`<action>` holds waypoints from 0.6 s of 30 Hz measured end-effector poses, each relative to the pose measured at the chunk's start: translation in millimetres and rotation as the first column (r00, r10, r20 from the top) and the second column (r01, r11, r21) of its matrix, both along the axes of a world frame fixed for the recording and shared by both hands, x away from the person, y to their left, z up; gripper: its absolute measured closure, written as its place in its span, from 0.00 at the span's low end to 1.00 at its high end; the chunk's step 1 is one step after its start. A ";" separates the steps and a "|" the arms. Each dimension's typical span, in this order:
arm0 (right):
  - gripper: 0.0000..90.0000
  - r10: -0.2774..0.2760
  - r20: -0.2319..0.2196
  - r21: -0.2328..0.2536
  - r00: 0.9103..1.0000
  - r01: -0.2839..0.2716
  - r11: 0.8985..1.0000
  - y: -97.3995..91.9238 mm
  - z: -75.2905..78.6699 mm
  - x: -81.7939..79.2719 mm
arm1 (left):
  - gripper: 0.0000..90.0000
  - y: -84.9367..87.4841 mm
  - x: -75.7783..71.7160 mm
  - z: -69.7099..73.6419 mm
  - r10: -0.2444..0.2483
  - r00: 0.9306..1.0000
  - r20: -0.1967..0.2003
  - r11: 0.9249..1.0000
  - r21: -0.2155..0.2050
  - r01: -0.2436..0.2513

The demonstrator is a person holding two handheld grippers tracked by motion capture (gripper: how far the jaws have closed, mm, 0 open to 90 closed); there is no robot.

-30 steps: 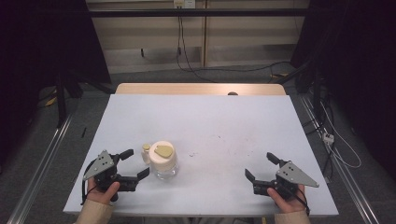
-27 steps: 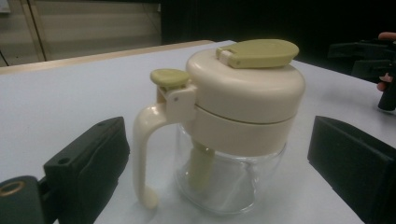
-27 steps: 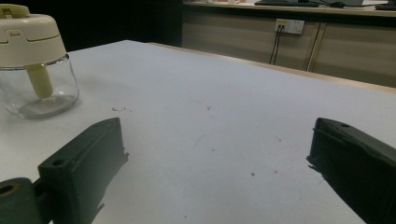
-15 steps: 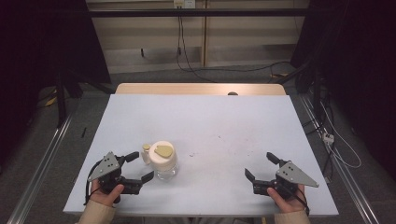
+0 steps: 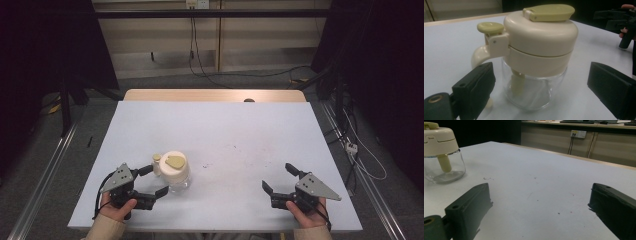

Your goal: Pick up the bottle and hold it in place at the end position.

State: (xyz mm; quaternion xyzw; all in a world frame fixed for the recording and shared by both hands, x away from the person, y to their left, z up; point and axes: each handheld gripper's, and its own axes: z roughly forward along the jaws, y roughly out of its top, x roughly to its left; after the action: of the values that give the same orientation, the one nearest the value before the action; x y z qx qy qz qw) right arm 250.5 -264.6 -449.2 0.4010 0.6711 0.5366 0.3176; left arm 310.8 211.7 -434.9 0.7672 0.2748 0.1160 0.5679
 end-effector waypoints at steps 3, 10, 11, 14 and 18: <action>0.03 0.000 -0.001 -0.001 1.000 0.000 1.000 0.2 0.0 0.0 | 0.07 -2.5 0.5 -0.3 0.002 1.000 -0.002 1.000 -0.007 -0.002; 0.03 0.001 -0.001 0.000 1.000 -0.001 1.000 0.2 0.0 0.1 | 0.06 -11.5 1.1 0.2 0.031 0.999 -0.023 0.999 0.008 -0.031; 0.03 0.002 -0.001 0.000 1.000 -0.002 1.000 0.3 -0.1 0.1 | 0.06 -14.3 1.9 -0.3 0.041 0.999 -0.027 0.999 0.023 -0.040; 0.03 0.003 0.000 -0.001 1.000 -0.003 1.000 0.4 -0.1 0.3 | 0.06 -17.9 2.8 -1.3 0.043 0.999 -0.026 0.998 0.035 -0.042; 0.03 0.003 -0.001 -0.001 1.000 -0.003 1.000 0.7 0.0 0.2 | 0.06 -22.2 3.4 -1.7 0.057 0.998 -0.019 0.997 0.047 -0.056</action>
State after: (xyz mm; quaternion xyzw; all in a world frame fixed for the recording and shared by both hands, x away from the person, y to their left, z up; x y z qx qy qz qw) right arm 250.6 -263.9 -449.2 0.4001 0.6719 0.5367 0.3168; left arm 314.2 189.5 -436.5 0.7731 0.2996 0.1306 0.5436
